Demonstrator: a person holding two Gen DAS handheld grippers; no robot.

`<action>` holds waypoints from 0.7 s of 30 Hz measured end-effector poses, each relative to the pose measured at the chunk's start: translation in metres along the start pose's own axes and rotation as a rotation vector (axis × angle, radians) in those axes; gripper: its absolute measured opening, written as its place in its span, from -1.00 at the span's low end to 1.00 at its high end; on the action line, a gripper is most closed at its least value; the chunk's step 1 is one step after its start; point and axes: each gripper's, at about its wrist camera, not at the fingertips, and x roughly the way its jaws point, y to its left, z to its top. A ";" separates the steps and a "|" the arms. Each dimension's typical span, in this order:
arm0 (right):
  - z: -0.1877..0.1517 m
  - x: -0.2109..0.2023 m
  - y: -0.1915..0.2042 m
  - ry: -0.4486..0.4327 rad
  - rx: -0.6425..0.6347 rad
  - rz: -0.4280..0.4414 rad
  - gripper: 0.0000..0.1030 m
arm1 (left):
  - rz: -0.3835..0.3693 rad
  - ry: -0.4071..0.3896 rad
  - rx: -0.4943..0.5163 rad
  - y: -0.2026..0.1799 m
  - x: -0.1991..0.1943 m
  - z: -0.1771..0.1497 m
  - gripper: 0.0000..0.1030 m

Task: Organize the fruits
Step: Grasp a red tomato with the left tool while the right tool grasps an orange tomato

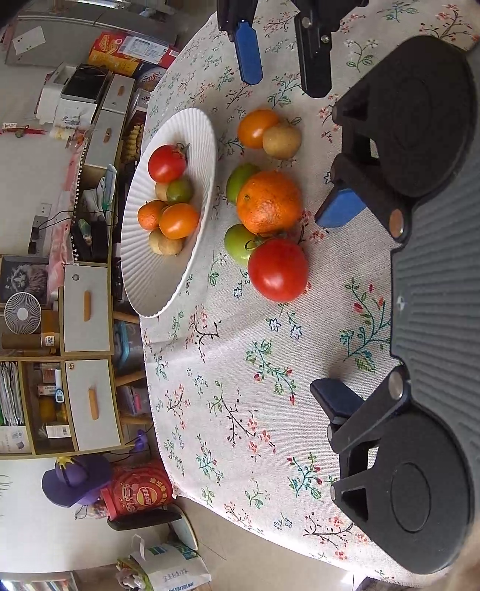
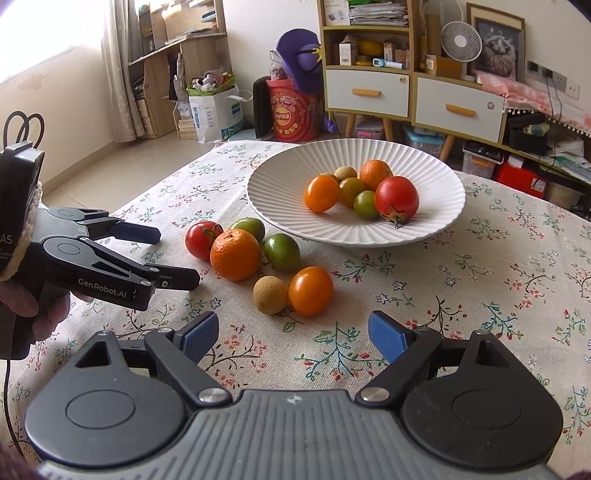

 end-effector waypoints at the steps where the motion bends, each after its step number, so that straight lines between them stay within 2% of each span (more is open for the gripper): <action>1: 0.000 0.000 0.000 -0.001 0.000 -0.005 0.53 | -0.005 -0.003 0.005 -0.001 0.000 0.001 0.58; 5: 0.000 0.002 -0.004 0.003 0.007 -0.020 0.23 | -0.023 -0.006 0.007 -0.003 0.001 0.004 0.41; 9: 0.001 0.006 -0.008 0.014 0.021 -0.032 0.06 | -0.033 -0.008 0.010 -0.007 0.003 0.007 0.26; 21: 0.004 0.014 -0.009 0.019 0.009 -0.049 -0.14 | -0.041 -0.022 0.014 -0.011 0.009 0.013 -0.07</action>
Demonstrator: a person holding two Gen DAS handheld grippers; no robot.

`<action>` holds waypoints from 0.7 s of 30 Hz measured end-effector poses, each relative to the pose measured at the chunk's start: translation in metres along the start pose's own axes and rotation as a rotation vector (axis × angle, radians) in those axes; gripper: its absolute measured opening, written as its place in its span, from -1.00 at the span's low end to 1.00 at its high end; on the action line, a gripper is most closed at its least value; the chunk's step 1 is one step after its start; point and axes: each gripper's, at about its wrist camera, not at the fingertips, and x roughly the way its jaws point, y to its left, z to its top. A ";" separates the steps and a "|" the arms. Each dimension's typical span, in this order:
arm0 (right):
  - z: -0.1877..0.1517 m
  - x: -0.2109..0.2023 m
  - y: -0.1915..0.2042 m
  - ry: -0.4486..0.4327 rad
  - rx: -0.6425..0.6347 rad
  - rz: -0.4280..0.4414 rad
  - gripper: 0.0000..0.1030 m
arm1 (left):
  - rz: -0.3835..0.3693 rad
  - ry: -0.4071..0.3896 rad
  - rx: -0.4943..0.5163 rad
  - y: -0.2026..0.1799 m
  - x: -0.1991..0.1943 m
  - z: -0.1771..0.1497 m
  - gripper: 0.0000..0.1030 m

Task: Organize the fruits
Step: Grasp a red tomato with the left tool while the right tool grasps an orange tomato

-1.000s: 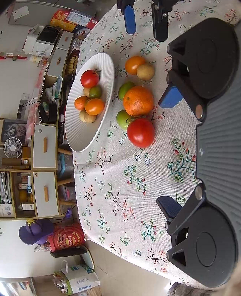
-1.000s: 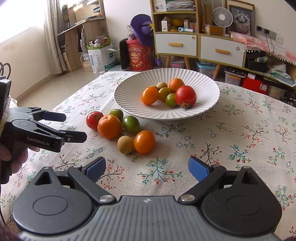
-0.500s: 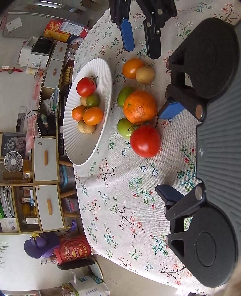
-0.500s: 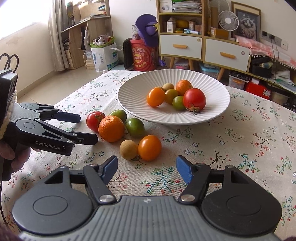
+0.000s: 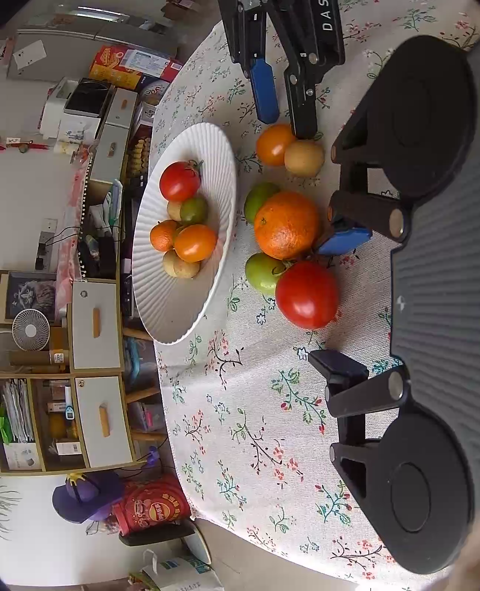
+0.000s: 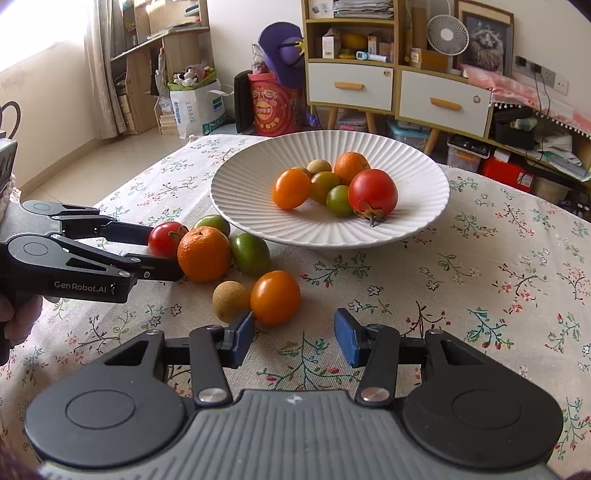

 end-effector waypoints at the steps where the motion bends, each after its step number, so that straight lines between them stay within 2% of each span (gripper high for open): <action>1: 0.000 0.001 0.000 0.000 -0.001 0.000 -0.15 | -0.001 -0.003 0.002 0.000 0.001 0.001 -0.09; 11: 0.003 0.003 0.001 0.000 -0.014 0.013 -0.25 | -0.013 -0.012 0.002 -0.001 0.006 0.005 -0.39; 21: 0.007 0.007 0.001 -0.001 -0.006 0.021 -0.40 | -0.001 0.003 -0.003 -0.003 0.004 0.006 -0.40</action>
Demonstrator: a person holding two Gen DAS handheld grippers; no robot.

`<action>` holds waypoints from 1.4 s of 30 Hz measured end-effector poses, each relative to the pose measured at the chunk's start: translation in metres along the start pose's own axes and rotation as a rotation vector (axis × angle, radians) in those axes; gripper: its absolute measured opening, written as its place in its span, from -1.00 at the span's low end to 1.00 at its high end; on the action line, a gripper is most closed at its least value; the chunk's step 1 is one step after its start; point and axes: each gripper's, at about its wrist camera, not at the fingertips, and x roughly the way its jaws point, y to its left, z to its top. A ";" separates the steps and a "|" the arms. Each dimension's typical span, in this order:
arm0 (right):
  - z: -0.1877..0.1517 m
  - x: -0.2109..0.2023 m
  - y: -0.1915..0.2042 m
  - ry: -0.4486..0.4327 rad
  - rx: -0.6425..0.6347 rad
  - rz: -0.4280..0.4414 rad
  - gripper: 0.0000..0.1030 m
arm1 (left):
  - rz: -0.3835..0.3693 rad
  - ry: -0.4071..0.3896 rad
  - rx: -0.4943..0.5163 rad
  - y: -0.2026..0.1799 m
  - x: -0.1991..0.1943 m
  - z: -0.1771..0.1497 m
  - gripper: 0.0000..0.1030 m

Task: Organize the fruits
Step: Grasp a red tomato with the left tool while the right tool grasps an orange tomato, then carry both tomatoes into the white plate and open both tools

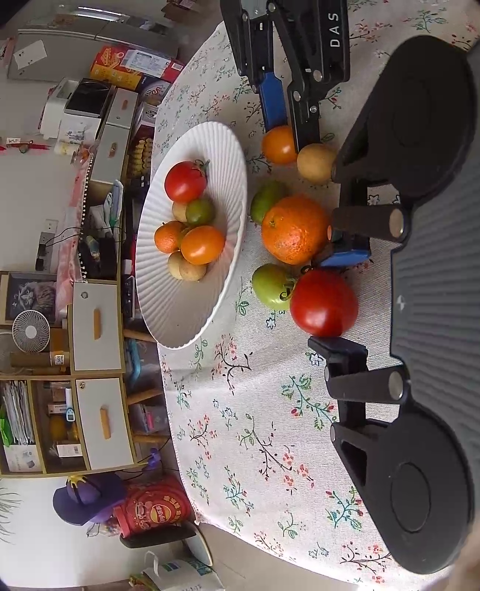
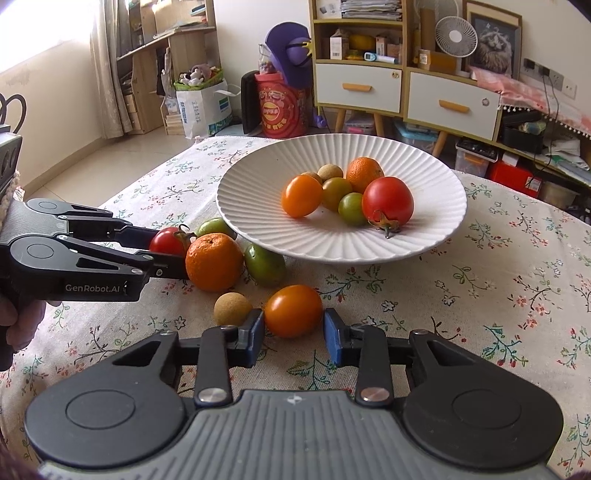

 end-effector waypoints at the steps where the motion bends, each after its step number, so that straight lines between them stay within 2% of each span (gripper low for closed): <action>1: 0.000 0.000 0.000 -0.001 -0.002 0.000 -0.40 | 0.001 0.002 -0.001 0.000 0.000 0.000 -0.40; 14: -0.002 -0.003 -0.001 0.009 0.012 0.003 -0.42 | 0.037 0.039 -0.030 -0.002 -0.007 0.000 -0.41; 23: 0.004 -0.012 -0.005 0.009 0.046 0.037 -0.42 | 0.030 0.052 -0.070 -0.006 -0.019 0.006 -0.41; 35: 0.012 -0.032 -0.008 -0.033 0.068 0.060 -0.42 | -0.004 0.022 -0.088 -0.027 -0.033 0.019 -0.41; 42: 0.027 -0.039 -0.027 -0.089 0.100 0.041 -0.42 | -0.024 -0.009 -0.094 -0.044 -0.027 0.036 -0.42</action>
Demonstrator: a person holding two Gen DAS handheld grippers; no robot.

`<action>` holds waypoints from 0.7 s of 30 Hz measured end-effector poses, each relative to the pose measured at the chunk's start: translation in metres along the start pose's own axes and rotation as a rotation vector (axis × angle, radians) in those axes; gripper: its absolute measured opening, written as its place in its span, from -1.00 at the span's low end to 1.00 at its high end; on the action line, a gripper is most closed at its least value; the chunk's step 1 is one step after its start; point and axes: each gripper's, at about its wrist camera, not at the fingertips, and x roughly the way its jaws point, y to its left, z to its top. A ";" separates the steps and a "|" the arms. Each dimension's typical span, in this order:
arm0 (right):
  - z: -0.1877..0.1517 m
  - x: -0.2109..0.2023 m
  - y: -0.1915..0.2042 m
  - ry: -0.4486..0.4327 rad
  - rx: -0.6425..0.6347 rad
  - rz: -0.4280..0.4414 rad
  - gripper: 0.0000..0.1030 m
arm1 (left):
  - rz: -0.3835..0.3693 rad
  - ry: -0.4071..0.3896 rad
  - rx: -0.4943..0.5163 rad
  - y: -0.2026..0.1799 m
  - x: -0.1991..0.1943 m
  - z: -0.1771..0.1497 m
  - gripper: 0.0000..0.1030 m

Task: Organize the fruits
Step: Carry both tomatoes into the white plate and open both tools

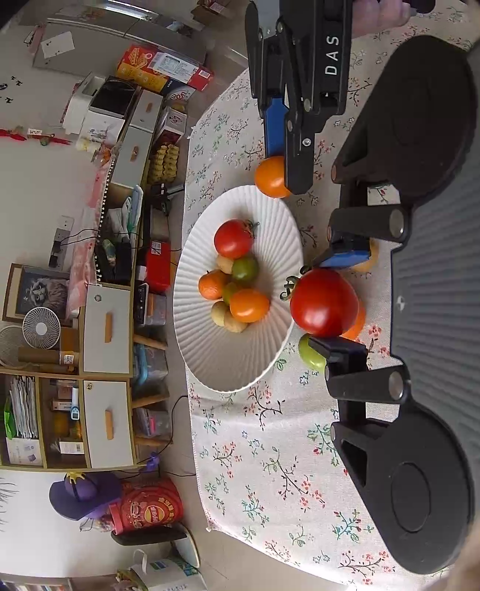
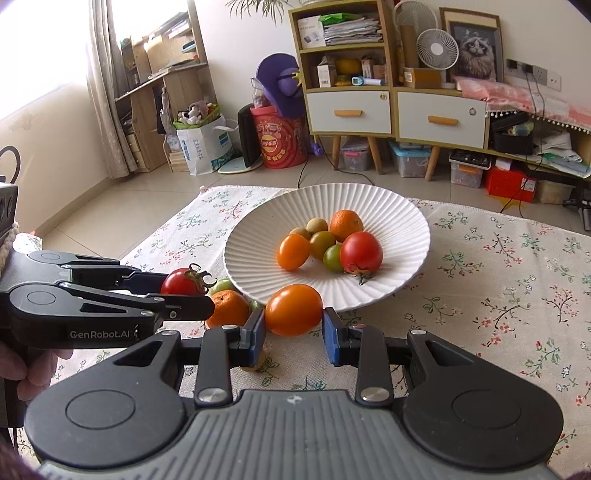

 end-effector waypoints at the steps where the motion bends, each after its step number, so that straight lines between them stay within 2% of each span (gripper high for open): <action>1: 0.002 0.000 -0.003 -0.005 0.006 -0.005 -0.42 | -0.003 0.000 -0.004 -0.003 0.003 0.002 -0.42; 10: 0.018 0.004 -0.031 -0.028 0.040 -0.039 -0.42 | -0.027 0.012 -0.011 -0.031 0.033 0.017 -0.42; 21: 0.032 0.035 -0.055 0.002 -0.030 -0.069 -0.42 | 0.040 0.061 -0.031 -0.031 0.075 0.032 -0.42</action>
